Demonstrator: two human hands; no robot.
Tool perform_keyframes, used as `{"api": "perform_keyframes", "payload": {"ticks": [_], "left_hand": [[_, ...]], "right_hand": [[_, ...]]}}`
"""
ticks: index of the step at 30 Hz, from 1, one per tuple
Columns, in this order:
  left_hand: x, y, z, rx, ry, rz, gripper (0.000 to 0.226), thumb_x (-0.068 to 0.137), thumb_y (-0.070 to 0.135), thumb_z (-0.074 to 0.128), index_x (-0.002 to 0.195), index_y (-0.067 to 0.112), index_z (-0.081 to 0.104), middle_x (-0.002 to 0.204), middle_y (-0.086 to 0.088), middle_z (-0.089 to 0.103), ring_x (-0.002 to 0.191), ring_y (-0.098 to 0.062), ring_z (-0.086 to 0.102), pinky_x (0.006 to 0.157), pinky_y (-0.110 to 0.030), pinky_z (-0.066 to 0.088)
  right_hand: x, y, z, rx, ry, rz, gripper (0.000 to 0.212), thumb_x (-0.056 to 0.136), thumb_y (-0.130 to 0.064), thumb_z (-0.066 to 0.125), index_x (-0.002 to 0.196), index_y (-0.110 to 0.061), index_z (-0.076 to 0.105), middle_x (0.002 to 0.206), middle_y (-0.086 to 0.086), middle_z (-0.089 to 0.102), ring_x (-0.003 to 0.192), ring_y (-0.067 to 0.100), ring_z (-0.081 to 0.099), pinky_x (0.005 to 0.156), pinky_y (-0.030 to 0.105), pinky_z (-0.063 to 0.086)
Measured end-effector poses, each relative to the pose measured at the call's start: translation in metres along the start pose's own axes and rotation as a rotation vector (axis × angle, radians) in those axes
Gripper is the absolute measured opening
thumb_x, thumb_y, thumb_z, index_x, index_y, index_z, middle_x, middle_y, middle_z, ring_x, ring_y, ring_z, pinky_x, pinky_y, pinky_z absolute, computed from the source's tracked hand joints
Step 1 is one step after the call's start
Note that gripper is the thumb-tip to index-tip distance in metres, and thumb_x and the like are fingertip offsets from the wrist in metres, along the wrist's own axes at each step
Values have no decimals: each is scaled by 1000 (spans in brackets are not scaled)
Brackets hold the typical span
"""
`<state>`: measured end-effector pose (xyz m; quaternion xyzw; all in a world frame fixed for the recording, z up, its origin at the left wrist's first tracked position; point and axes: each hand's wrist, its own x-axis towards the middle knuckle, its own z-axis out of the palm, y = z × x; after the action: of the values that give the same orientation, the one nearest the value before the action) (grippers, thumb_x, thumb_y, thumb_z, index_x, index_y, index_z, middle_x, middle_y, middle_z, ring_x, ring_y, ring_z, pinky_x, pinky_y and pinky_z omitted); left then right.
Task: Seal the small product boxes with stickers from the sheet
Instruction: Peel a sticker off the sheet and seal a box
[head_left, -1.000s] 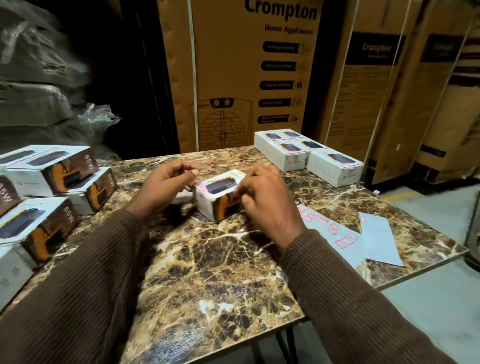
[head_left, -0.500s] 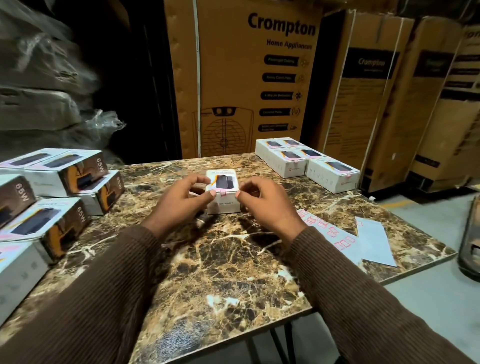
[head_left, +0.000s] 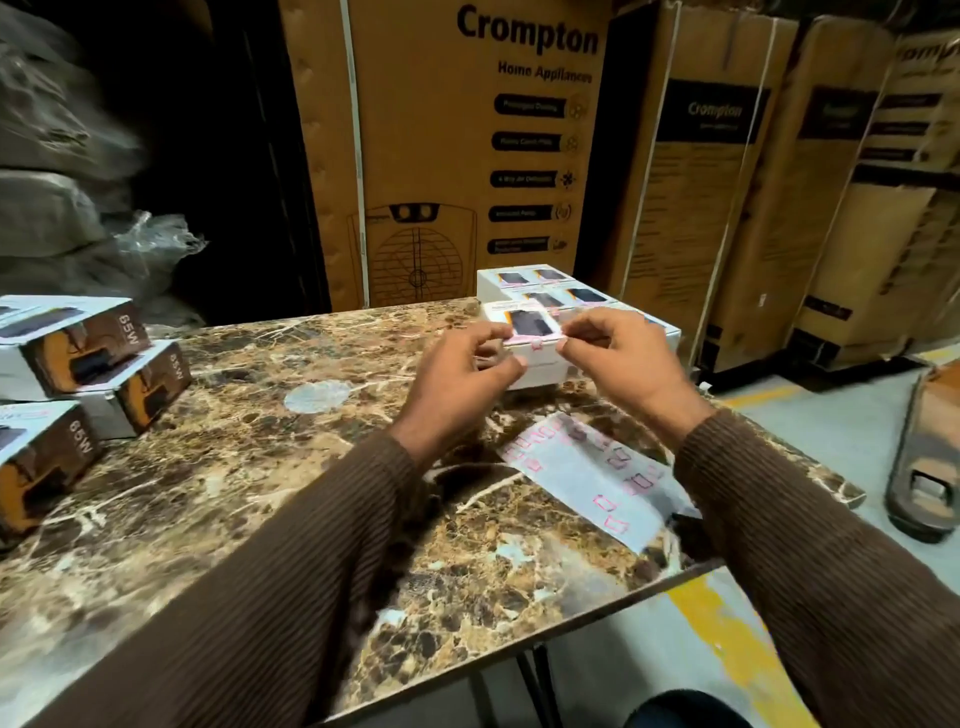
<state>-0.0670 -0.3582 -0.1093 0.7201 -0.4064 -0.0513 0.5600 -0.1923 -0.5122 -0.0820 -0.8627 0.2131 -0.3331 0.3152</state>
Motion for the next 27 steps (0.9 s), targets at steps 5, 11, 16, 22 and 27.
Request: {"api": "perform_keyframes", "payload": {"ticks": [5,11,16,22,27], "left_hand": [[21,4,50,-8,-89,-29,47,97,21,74,142,17,62,128,-9,66,106,-22,72,91,-45,64],[32,0,72,-43,-90,-56,49,97,17,74,144,16,61,118,-1,64,106,-17,71,95,-42,63],[36,-5,79,-38,-115,-52,52,96,14,74,145,16,58,134,-8,59,110,-17,69,93,-36,64],[37,-2,70,-93,-129,-80,57,101,22,69,154,29,49,140,-3,57,117,-19,67,99,-45,61],[26,6,35,-124,-79,-89,47,103,21,66,147,29,55,141,-3,59,120,-18,66,93,-39,63]], "right_hand": [[7,41,-23,-106,53,52,20,94,-22,72,111,-16,80,105,1,78,98,17,70,86,33,55],[13,56,-24,-180,76,10,25,96,-20,68,118,-10,78,110,5,75,102,21,68,93,41,57],[7,64,-16,-155,161,-41,24,95,-14,64,114,-11,77,104,4,76,96,18,69,90,41,60],[6,64,-14,-237,168,-89,30,98,-16,57,122,-10,75,111,8,76,102,21,69,92,44,60],[-2,48,-16,-255,133,-198,25,98,-19,59,117,-13,74,114,7,73,97,13,65,76,36,61]]}}
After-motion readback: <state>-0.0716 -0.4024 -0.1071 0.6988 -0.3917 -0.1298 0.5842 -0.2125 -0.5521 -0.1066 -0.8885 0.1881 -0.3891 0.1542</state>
